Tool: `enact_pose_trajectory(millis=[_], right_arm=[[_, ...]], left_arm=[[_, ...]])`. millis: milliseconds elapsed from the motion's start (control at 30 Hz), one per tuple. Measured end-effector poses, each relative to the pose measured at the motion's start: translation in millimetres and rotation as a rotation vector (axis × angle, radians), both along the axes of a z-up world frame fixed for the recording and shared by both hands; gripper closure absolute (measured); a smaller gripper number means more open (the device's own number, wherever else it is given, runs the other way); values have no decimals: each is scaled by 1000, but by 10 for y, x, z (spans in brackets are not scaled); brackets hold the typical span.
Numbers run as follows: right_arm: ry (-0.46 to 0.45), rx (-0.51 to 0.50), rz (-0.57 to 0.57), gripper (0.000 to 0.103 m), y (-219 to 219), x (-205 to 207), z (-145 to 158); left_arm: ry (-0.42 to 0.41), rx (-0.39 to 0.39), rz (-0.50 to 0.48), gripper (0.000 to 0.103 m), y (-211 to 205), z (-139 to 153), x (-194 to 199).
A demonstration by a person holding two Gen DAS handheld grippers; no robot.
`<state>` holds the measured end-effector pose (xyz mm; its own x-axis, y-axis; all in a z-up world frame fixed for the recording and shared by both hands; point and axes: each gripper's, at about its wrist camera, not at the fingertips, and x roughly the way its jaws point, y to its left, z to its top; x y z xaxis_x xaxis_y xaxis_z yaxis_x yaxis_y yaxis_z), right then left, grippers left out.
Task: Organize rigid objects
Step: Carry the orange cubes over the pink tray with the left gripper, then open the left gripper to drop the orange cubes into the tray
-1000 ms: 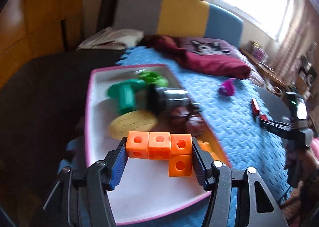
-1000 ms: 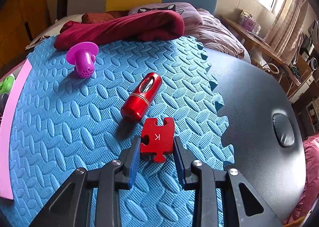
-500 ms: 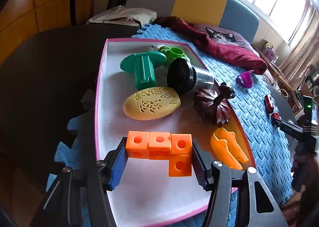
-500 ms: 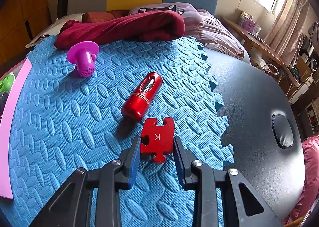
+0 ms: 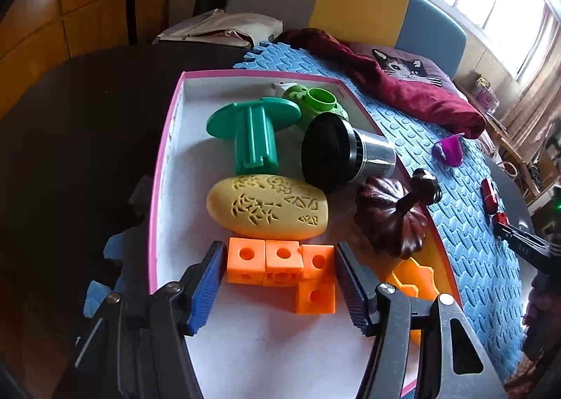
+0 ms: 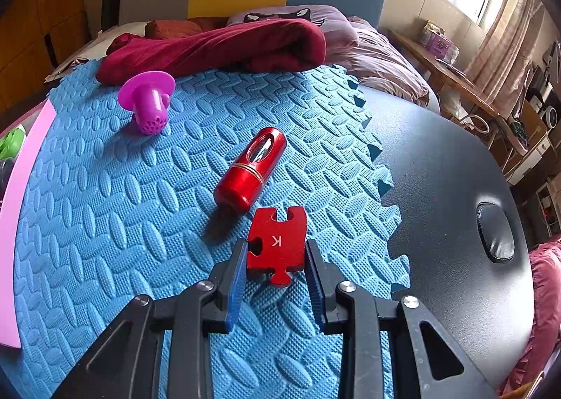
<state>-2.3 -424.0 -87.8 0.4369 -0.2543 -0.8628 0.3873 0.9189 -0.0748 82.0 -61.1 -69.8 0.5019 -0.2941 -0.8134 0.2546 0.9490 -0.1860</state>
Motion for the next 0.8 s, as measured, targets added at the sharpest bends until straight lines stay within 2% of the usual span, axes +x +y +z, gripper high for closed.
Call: enact_pose_trajectory(millis=[167, 267, 433, 800], right_arm=[[2, -6, 3, 72, 9, 1, 3], [2, -5, 3, 72, 10, 3, 3], [1, -4, 1, 72, 10, 2, 3], [-10, 51, 21, 72, 36, -6, 7]], left_arm=[[-8, 7, 4, 39, 43, 24, -65], [-37, 15, 4, 34, 61, 82, -119], [-66, 16, 8, 34, 98, 178, -179], [-134, 73, 44, 34, 239, 319, -338]])
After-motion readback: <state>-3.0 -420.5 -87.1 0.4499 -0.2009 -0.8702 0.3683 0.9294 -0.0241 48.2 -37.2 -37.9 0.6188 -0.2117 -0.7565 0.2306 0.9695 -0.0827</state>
